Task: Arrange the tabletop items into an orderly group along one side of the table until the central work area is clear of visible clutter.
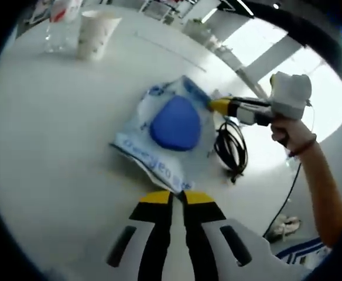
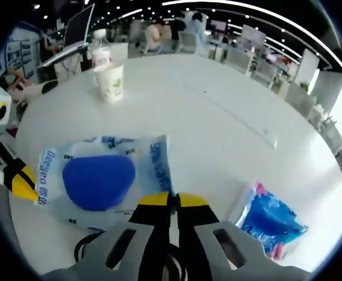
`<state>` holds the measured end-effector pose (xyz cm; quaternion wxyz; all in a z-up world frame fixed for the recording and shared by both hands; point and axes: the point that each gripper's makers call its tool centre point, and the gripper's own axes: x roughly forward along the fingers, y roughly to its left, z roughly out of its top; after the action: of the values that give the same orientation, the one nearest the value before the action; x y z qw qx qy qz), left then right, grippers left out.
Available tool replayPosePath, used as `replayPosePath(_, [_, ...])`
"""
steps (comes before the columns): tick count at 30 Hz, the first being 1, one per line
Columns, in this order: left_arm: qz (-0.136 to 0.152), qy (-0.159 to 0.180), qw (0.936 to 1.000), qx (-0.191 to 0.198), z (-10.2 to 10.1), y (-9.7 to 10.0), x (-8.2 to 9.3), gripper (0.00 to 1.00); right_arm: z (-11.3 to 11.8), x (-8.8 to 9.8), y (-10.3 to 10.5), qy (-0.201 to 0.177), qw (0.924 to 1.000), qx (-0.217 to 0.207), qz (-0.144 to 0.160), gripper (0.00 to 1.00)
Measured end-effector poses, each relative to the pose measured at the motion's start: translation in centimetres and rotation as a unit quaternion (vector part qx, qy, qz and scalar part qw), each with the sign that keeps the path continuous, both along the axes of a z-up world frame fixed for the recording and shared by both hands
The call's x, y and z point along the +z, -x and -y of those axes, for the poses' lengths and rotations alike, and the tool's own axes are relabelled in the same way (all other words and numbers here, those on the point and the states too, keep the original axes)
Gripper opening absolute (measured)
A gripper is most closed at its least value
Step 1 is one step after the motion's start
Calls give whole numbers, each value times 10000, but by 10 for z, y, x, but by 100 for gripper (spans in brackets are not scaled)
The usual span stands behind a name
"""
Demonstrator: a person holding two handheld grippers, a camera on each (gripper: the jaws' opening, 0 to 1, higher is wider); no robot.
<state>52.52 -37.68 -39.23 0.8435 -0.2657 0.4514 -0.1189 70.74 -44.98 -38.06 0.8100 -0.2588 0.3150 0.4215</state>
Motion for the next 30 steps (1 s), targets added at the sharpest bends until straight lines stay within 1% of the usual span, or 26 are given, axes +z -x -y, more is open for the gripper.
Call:
replayPosePath(1, [10,9,10000,-45,0,0,0,2,0,-1,1,96,9999,107,26,2])
replayPosePath(3, [40,-9,10000,-65,-1,-1,2,1,0,0,1,186,9997,162,82,1])
replayPosePath(6, [269,-194,9994,-115,-8,-5,9,0,2,2,0,248,9996,138,85,1])
replayPosePath(8, [311,-231,9992,-97,-15,-8,12,0,4,4,1,257,9995,145,96,1])
replayPosePath(10, [344,-250,9991,-70,-21,-12,14,0,6,6,0,179,9998,66,43,1])
replayPosePath(13, [435,-251,9987,22,-30,-18,20,0,8,9,2,160,9999,33,34,1])
replayPosePath(16, [486,-235,9985,61,-38,-23,26,0,9,16,3,39,10000,-78,-44,1])
replayPosePath(19, [541,-232,9982,85,-46,-28,31,0,8,25,6,-57,9999,-123,-47,1])
replayPosePath(20, [529,-206,9984,45,-47,-29,32,0,8,26,8,-67,9999,-140,-67,1])
replayPosePath(21, [383,-47,9991,-150,-43,-25,35,0,8,29,10,-104,9998,-164,-67,1])
replayPosePath(22, [373,-37,9993,-68,-45,-27,36,0,7,31,11,-128,9997,-191,-88,1])
replayPosePath(23, [430,-56,9991,-5,-50,-30,39,0,7,31,9,-136,9995,-244,-124,1])
replayPosePath(24, [478,-88,9988,-89,-50,-31,41,0,7,31,9,-131,9995,-256,-123,1])
replayPosePath(30, [492,-226,9984,-131,-64,-35,43,0,5,39,14,-180,9994,-251,-170,1])
